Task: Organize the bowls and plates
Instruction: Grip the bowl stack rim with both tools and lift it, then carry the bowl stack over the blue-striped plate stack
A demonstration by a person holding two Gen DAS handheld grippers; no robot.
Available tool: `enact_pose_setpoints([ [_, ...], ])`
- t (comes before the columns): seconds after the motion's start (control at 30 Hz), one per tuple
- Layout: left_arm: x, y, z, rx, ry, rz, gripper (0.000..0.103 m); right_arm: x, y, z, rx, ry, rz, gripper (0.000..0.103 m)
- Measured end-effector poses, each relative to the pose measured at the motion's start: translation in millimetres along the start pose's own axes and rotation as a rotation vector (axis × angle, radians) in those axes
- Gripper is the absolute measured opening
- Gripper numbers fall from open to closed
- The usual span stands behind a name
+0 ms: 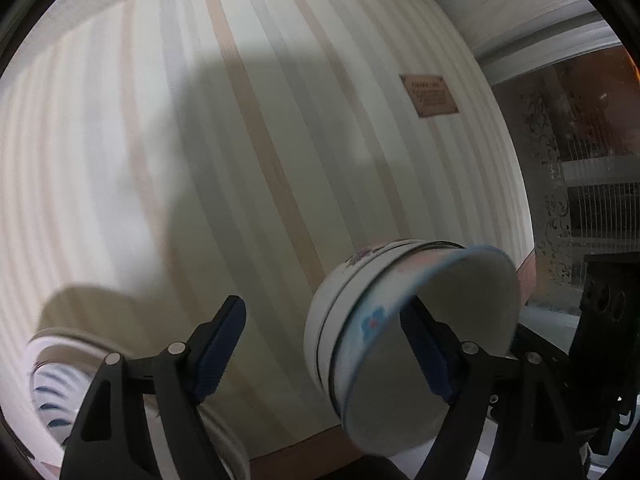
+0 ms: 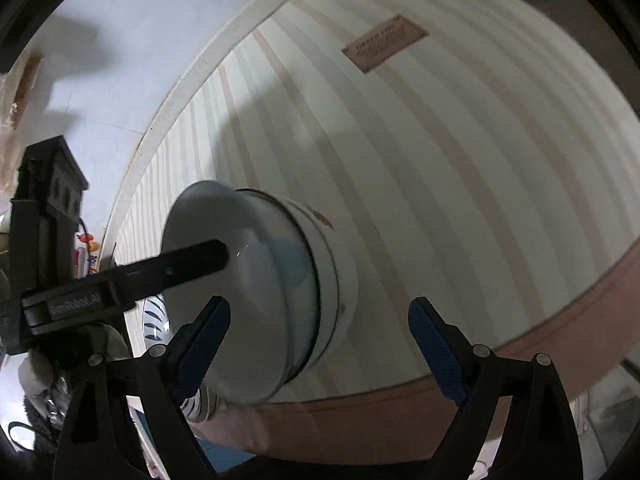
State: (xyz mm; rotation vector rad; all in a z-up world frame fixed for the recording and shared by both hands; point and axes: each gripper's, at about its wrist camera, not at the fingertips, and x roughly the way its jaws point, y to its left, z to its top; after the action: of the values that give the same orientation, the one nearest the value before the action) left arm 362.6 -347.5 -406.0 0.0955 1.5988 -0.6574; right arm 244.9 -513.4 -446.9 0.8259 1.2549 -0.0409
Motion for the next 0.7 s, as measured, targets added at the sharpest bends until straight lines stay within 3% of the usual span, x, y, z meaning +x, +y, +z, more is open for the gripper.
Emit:
enact_pose_setpoints([
  [0.1,11,2,3,-0.002,0.022,-0.020,0.074,13,-2,7,0.003,0.019,0.014,0.087],
  [0.17,14,4,4,-0.009,0.031,-0.057,0.073,21,-3,10,0.005,0.039,0.028,0.078],
  [0.23,14,3,4,-0.007,0.029,-0.088,0.069,29,-3,12,0.011,0.057,0.049,0.076],
  [0.3,16,0,3,-0.002,0.035,-0.133,0.055,36,-2,13,0.012,0.076,0.067,0.071],
  [0.33,18,-2,3,0.001,0.038,-0.140,0.054,40,-1,13,0.014,0.085,0.073,0.069],
  [0.4,19,-5,2,0.007,0.023,-0.125,0.054,48,2,13,0.011,0.104,0.087,0.063],
  [0.7,14,0,-3,-0.014,0.008,-0.113,0.054,48,8,15,0.030,0.071,0.101,0.061],
])
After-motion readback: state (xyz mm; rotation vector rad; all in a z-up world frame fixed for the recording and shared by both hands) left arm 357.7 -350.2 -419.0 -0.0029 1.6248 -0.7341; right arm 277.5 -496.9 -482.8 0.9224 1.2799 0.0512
